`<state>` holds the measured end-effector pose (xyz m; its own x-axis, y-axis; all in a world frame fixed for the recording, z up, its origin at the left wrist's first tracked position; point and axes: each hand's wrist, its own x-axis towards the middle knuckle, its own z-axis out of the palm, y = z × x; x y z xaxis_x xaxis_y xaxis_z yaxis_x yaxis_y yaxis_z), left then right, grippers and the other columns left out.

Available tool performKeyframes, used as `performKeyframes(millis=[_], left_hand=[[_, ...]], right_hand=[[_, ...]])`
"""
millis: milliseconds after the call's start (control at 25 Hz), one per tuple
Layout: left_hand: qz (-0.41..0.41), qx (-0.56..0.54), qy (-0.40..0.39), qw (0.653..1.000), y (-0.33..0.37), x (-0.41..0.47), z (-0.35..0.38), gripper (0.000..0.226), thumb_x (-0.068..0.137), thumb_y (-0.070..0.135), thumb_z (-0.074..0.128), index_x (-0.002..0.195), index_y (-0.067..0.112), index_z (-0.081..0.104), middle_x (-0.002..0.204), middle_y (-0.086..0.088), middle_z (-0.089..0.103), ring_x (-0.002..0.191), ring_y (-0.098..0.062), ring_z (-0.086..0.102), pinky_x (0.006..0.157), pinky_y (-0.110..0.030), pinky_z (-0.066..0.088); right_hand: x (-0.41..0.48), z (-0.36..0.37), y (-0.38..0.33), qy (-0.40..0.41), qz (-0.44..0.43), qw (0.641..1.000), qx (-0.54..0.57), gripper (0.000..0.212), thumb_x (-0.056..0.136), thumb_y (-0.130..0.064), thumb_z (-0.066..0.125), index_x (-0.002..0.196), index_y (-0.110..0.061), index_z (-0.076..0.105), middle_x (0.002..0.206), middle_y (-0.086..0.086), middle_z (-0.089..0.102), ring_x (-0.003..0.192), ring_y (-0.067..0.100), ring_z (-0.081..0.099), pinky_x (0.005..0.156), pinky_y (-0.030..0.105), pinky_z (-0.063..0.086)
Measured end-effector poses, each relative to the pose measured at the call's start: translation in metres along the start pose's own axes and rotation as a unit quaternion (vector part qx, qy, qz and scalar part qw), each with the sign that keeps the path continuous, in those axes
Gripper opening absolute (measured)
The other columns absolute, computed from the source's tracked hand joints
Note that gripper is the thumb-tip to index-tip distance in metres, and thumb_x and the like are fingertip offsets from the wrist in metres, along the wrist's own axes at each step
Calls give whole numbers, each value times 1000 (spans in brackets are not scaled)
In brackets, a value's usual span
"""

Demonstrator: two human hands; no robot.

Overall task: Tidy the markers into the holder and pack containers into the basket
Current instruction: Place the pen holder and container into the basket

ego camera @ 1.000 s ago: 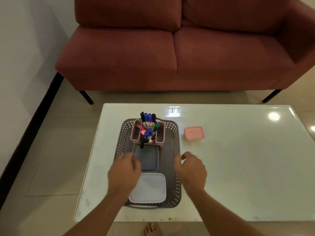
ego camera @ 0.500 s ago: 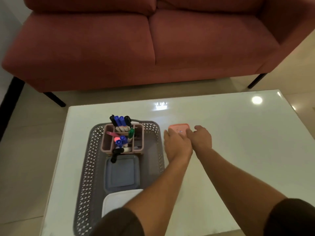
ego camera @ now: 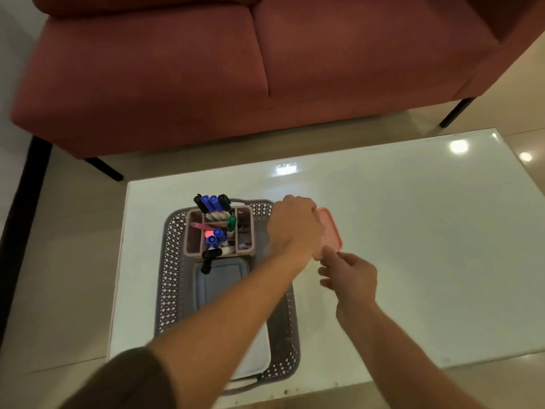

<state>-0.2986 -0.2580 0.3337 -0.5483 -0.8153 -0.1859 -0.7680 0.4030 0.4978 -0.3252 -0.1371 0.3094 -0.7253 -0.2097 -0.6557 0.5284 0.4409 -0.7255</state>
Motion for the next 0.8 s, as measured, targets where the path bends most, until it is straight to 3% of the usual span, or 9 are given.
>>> performKeyframes(millis=[120,200,280,440,680,800], left_hand=[[56,46,-76,994,-34,-15,-53,21,97,30,57,108,26,75,101,8,73,91,-13,67,74,-27,53],[44,73,-123,989,-57,-23,-79,21,97,30,57,107,27,75,102,8,73,90,-13,66,78,-32,56],[20,87,-152,984,-75,-30,-89,20,97,30,57,105,28,76,100,9,74,86,-9,65,73,-27,54],[1,123,-149,981,-91,-38,-74,20,97,32,57,106,29,75,100,7,74,88,-12,67,75,-31,56],[60,269,-128,953,-86,-31,-39,19,97,23,56,105,23,73,98,-2,72,87,-23,69,73,-39,58],[99,346,-132,924,-78,-30,-28,14,94,15,58,102,19,68,97,-5,70,86,-25,68,63,-35,49]], right_hand=[[-54,15,11,-32,36,997,67,17,91,-17,74,81,-3,73,65,11,72,55,20,65,53,32,54],[-82,30,21,-38,54,995,77,18,92,-17,73,81,-2,72,63,12,71,51,19,63,49,30,53],[-100,45,32,-47,70,992,91,18,92,-19,71,84,-3,72,68,12,73,56,20,66,49,27,52],[-105,60,51,-35,108,990,79,17,94,-20,70,83,-7,73,70,9,75,66,22,72,53,30,57],[-79,64,60,7,119,993,21,18,93,-18,67,82,-5,72,73,11,74,56,17,68,43,23,50],[-69,68,64,17,125,992,-23,20,91,-20,66,77,-8,73,61,7,72,50,19,66,51,30,54]])
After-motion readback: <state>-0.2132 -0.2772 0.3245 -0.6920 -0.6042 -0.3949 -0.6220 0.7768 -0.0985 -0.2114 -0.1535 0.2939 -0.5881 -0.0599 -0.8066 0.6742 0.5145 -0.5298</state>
